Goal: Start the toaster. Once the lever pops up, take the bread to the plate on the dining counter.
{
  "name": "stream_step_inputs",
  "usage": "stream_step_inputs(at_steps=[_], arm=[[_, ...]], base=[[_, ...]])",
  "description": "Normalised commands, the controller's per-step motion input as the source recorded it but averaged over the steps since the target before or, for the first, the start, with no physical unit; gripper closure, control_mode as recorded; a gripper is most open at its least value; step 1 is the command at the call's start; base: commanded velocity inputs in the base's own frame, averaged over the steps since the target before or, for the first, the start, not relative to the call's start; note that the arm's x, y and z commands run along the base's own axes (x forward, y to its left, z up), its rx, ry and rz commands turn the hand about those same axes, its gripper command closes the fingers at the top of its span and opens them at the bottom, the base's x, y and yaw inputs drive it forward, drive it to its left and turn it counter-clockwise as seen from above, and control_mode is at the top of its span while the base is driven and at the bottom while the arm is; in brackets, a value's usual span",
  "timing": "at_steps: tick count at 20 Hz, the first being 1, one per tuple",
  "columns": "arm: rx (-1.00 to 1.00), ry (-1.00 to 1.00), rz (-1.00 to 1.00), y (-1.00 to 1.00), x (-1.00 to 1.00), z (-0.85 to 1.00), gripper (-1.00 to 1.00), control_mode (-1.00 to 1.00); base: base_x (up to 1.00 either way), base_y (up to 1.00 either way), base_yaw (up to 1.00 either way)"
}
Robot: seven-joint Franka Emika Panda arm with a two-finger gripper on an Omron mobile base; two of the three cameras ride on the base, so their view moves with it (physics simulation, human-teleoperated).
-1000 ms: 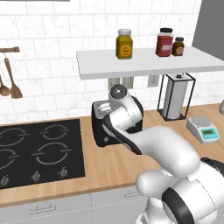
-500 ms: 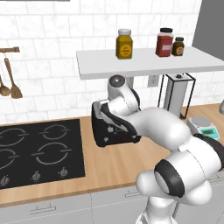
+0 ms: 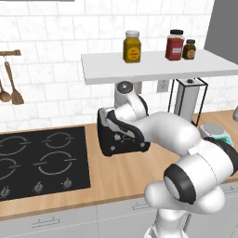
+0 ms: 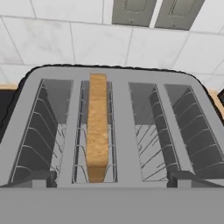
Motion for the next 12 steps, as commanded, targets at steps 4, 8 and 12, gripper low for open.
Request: stream_step_inputs(at_steps=[4,8,12], arm=[[0.08,-0.05,0.00,0.00,-0.02,-0.29,-1.00,-1.00],[0.02,-0.12,0.00,0.16,0.00,-0.14,-1.00,-1.00],[0.00,-0.08,0.00,0.06,0.00,-0.01,-1.00,-1.00]], base=[[0.00,0.00,0.00],[0.00,0.00,0.00],[0.00,0.00,0.00]])
